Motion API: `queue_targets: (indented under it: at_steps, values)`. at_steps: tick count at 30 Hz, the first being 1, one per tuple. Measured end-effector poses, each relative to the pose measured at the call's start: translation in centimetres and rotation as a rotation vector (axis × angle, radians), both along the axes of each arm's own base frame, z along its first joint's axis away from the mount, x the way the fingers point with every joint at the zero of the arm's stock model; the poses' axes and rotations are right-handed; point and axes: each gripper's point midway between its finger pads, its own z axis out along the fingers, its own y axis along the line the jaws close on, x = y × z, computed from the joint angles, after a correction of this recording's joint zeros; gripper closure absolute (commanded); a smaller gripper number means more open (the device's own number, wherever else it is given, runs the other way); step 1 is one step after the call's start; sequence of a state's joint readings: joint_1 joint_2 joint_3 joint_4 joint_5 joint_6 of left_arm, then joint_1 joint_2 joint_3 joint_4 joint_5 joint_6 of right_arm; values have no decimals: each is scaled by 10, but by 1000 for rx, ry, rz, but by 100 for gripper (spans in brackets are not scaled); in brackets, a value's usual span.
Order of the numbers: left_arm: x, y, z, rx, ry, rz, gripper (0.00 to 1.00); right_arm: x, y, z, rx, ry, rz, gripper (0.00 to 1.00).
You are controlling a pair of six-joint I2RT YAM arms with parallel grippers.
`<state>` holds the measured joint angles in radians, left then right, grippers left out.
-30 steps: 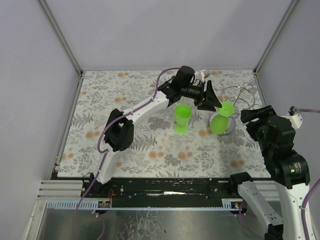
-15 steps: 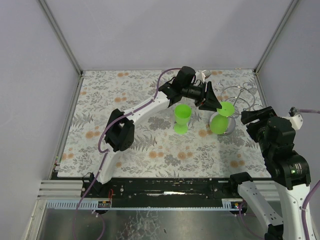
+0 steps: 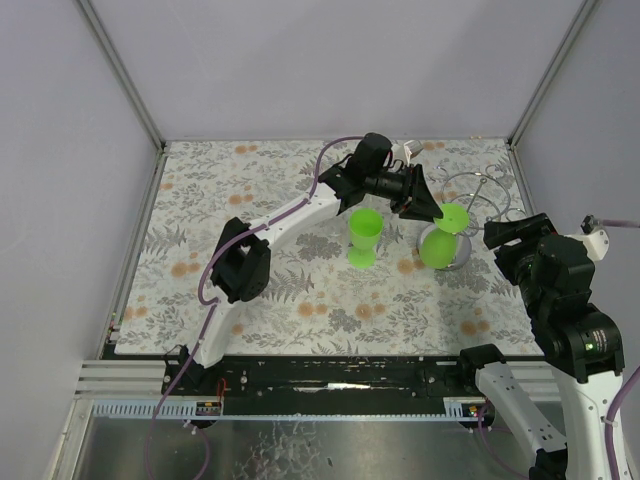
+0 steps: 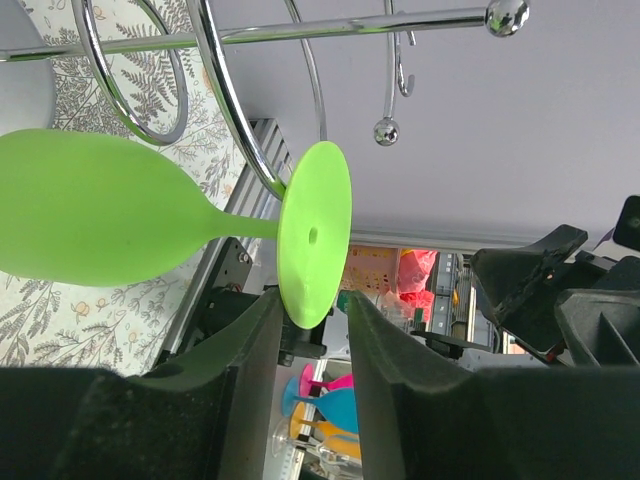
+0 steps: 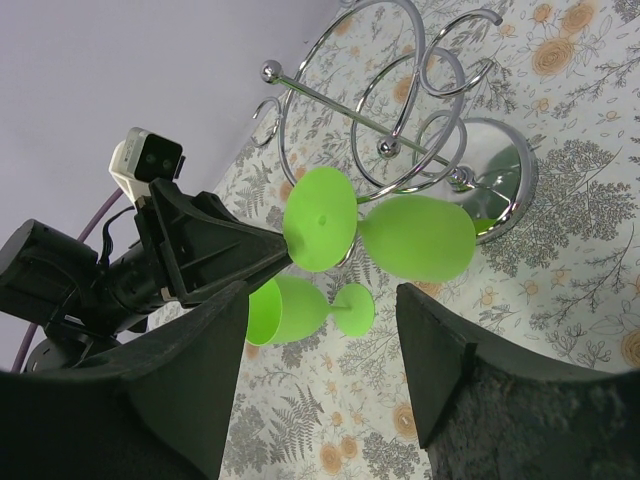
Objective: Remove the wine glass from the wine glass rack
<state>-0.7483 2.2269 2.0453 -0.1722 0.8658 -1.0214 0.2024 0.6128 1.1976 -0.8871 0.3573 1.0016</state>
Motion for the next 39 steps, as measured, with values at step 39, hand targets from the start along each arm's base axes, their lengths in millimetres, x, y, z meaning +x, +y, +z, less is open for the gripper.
queue_targets:
  at_steps: [39]
  values:
    - [-8,1,-2,-4,87,-1,100,-3,-1,-1,-1,3,-1,33]
